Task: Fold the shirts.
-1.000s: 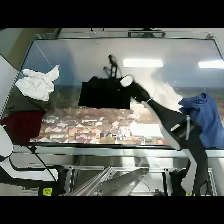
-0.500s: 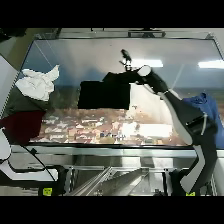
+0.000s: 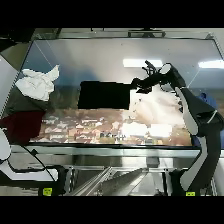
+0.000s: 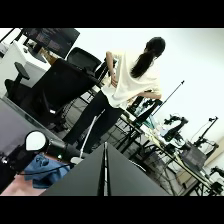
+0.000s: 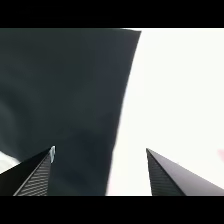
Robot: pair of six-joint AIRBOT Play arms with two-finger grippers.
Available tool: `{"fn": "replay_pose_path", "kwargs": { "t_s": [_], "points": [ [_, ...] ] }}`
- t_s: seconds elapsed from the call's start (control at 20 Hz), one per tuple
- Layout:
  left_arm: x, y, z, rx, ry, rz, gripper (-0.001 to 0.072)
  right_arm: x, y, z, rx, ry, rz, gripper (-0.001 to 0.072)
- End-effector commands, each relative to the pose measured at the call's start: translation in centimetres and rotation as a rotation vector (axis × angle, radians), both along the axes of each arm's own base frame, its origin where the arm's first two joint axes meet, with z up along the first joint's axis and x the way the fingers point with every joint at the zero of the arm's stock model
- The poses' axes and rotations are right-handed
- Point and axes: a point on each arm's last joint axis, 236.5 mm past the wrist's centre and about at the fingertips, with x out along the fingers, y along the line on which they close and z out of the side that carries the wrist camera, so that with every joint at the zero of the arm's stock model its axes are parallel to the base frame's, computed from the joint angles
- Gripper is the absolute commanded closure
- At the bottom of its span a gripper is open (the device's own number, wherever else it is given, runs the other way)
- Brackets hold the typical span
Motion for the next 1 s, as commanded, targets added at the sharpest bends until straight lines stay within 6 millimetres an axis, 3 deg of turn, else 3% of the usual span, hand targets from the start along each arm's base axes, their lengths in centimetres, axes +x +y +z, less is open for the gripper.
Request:
{"fn": "replay_pose_path", "kwargs": {
  "t_s": [0.0,0.15,0.2,0.35,0.45,0.55,0.7,0.85,0.95],
  "points": [
    [0.0,0.0,-0.1,0.006,-0.01,0.0,0.069,-1.6,2.9,-2.4,0.089,0.083,0.04,0.0066],
    [-0.2,0.0,-0.2,0.009,-0.011,-0.008,0.069,-2.4,6.5,-2.6,0.159,0.09,0.061,0.0068],
    [-0.4,-0.1,-0.2,0.011,-0.012,-0.014,0.069,-2.3,7.1,-2.8,0.156,0.078,0.059,0.0149],
    [-0.5,-0.1,-0.3,0.013,-0.012,-0.021,0.0691,-1.1,8.3,-1.7,0.208,0.03,0.027,0.0579],
    [-0.5,-0.1,-0.3,0.013,-0.011,-0.02,0.0691,0.1,8.9,1.5,0.318,-0.014,0.007,0.0693],
    [-0.5,-0.1,-0.3,0.013,-0.011,-0.02,0.0692,2.2,7.8,5.6,0.358,-0.088,-0.03,0.0694],
    [-0.5,-0.1,-0.3,0.013,-0.011,-0.021,0.0691,6.3,3.4,14.3,0.397,-0.242,-0.171,0.0694],
    [-0.7,-0.2,-0.4,0.016,-0.011,-0.028,0.0691,9.1,-5.2,22.8,0.424,-0.32,-0.444,0.0694],
    [-1.1,-0.3,-0.5,0.023,-0.013,-0.047,0.0692,8.5,-11.8,25.8,0.321,-0.361,-0.576,0.0695]
  ]
}}
